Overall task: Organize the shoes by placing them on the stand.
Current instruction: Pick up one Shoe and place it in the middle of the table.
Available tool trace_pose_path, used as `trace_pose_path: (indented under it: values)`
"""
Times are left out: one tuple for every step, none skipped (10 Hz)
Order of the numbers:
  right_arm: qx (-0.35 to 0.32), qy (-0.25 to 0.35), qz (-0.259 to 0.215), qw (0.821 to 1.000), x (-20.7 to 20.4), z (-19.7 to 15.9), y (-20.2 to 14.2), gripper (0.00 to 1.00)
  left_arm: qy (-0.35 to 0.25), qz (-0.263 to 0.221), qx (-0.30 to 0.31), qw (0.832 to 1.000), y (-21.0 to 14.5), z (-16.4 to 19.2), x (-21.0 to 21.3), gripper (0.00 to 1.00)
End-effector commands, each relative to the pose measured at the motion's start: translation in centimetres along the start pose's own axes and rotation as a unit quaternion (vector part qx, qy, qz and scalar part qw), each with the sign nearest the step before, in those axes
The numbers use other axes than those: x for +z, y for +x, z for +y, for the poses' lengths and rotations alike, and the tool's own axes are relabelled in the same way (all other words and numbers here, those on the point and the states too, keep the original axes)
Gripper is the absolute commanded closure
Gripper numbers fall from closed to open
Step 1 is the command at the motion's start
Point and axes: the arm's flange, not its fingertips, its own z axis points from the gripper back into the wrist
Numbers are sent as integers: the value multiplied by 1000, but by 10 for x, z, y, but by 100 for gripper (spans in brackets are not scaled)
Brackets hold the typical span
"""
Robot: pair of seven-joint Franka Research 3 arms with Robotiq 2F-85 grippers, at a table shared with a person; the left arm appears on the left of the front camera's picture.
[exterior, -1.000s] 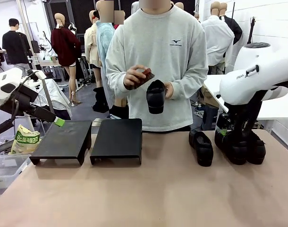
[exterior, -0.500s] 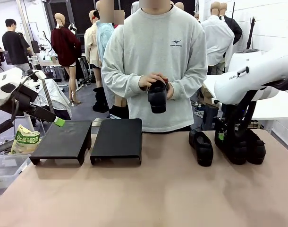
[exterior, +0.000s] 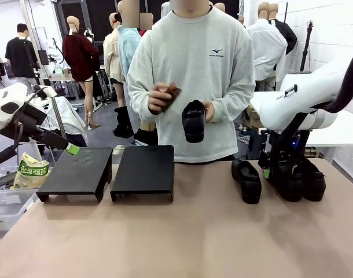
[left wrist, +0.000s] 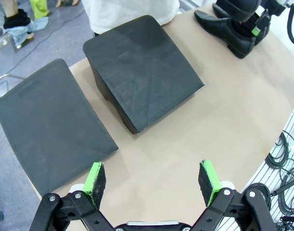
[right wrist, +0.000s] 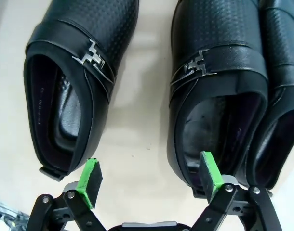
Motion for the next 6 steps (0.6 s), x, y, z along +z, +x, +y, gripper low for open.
trace_pose_path:
  values:
    - [6,-5,3,1000,-1,2,-2,0,-4,-5,3,1000,-1,2,0,0]
    - [6,-5,3,1000,-1,2,-2,0,-4,-5,3,1000,-1,2,0,0]
    - [0,0,-1,1000,1,0,1,0,-4,-5,3,1000,-1,2,0,0]
    - [-9,1,13,1000,-7,-4,7,0,-4,-5,3,1000,-1,2,0,0]
    - [-16,-7,13,1000,-15,-6,11,0,-4,-5,3,1000,-1,2,0,0]
    - [-21,-10,20,1000,-20,-7,13,0,-4,-5,3,1000,-1,2,0,0]
